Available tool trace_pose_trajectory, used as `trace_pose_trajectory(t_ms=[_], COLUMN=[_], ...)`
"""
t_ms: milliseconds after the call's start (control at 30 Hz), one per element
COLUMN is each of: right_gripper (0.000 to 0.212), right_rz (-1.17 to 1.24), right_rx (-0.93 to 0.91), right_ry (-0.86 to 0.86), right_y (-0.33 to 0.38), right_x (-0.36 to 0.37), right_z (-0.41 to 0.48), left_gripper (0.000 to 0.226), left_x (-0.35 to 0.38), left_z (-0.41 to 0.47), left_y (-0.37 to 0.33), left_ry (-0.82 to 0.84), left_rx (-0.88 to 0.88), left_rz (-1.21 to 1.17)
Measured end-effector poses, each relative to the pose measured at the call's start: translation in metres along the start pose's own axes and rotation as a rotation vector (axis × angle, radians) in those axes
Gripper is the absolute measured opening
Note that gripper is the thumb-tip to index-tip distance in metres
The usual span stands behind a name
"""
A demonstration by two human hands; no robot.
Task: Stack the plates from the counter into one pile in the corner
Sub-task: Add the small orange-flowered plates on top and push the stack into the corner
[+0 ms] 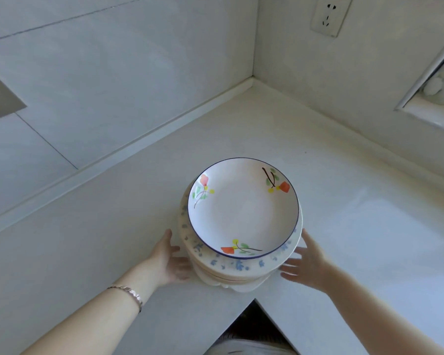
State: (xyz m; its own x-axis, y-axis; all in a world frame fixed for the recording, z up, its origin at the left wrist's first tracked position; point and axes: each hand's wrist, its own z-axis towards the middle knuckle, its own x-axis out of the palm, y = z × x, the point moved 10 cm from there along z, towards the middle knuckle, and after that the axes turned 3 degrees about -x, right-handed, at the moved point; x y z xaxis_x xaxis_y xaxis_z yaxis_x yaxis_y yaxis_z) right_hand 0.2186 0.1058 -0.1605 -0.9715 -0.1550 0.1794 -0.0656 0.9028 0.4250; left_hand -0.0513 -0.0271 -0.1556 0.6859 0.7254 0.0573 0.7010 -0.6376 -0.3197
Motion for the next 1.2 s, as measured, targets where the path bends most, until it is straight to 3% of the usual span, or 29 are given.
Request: trace_pose_trajectory(t_ms=[67,200,600,1067,1200], right_gripper=[0.064,0.043,0.039,0.029,0.025], right_rz=[0.086,0.118,0.101,0.152,0.180], right_rx=[-0.030,-0.106,-0.128,-0.228,-0.285], right_ry=[0.003,-0.022,-0.092,-0.110,-0.077], right_y=[-0.004,-0.001,0.014,0.138,0.181], right_x=[0.006,0.013,0.003,0.024,0.033], right_z=[0.004,0.003,0.021,0.079,0.100], left_gripper=[0.070,0.071,0.081,0.087,0.076], left_x=[0.016,0.025,0.038,0.112,0.139], left_z=[0.005,0.018,0.015,0.046,0.065], left_y=[0.017,0.022,0.008,-0.121,-0.169], left_ry=[0.145,0.219,0.200,0.162,0.151], left_rx=[-0.085,-0.097,-0.089,-0.038,0.001], left_rz=[-0.088,-0.244,-0.381,-0.297,-0.242])
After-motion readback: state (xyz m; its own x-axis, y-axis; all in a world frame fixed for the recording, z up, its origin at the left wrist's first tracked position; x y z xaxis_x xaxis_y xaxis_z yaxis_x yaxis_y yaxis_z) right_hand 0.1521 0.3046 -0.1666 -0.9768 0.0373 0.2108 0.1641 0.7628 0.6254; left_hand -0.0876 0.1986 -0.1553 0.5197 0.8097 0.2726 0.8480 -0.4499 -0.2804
